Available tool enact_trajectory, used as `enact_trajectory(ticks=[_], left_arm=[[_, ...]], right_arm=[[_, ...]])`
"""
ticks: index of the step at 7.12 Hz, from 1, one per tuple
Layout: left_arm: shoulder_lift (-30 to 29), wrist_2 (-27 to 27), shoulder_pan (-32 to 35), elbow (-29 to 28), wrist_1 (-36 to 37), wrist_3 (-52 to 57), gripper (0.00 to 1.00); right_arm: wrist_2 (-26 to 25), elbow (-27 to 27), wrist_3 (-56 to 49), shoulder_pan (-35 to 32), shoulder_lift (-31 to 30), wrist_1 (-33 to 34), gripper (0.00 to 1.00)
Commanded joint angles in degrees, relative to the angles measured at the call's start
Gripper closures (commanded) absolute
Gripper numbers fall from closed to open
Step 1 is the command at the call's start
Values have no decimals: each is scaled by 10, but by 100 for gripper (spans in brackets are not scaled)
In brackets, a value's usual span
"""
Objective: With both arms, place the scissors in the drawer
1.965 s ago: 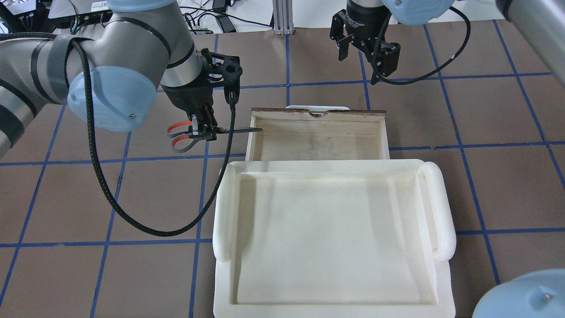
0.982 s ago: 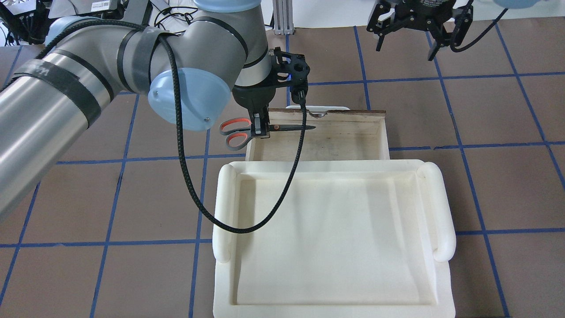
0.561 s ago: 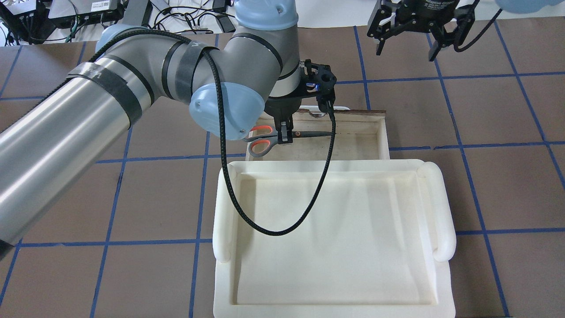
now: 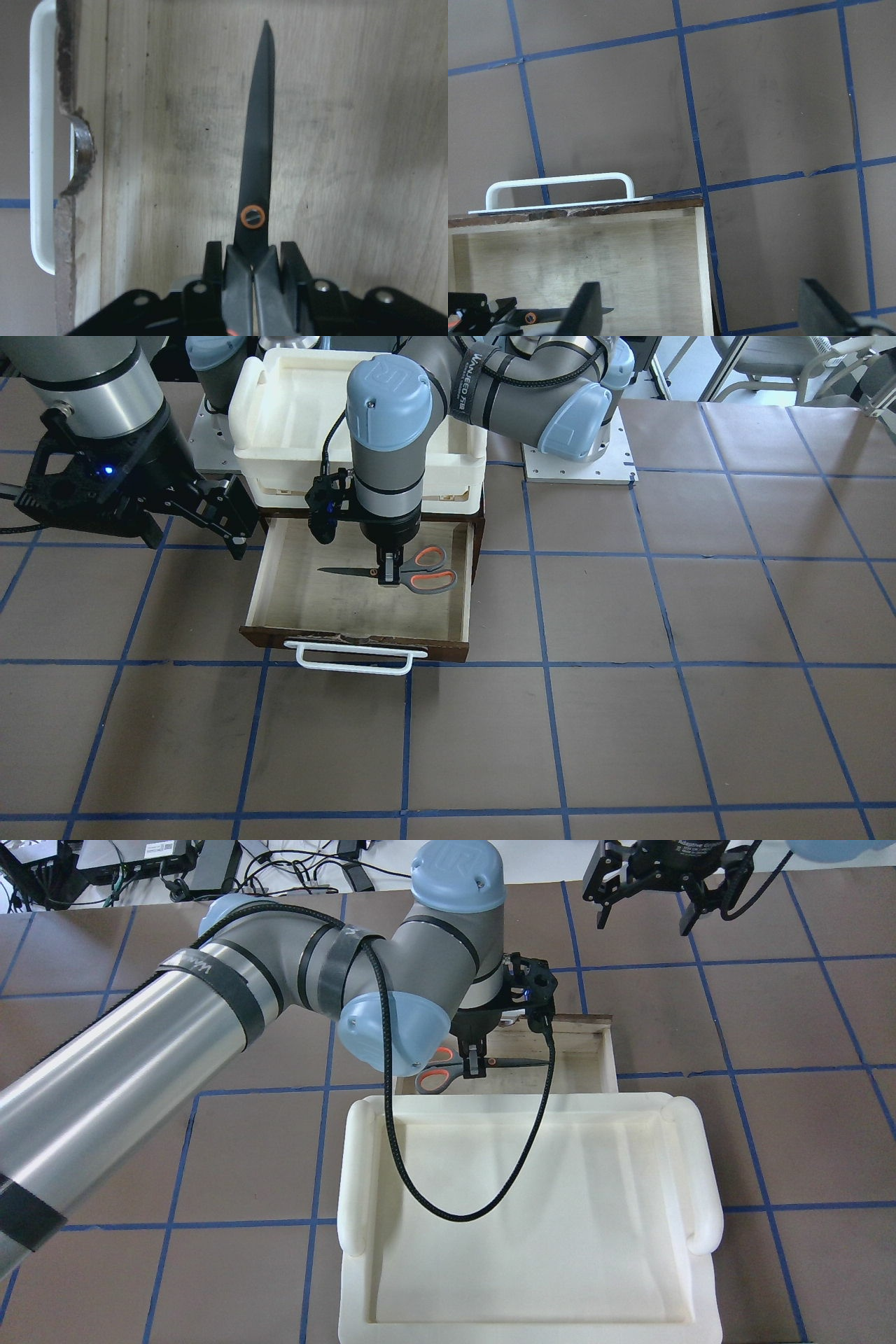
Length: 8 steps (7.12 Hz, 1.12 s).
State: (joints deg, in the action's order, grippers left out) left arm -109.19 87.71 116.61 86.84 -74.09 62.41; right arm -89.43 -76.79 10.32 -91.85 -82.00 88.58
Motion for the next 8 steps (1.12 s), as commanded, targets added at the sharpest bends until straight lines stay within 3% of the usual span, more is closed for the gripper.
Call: enact_trajectory(ticks=[1, 8], left_arm=[[-10, 0, 9, 0, 12, 0, 100], [-19, 4, 22, 26, 20, 3, 100]], right_arm=[[3, 1, -31, 0, -1, -2, 0], [-3, 1, -37, 1, -4, -8, 0]])
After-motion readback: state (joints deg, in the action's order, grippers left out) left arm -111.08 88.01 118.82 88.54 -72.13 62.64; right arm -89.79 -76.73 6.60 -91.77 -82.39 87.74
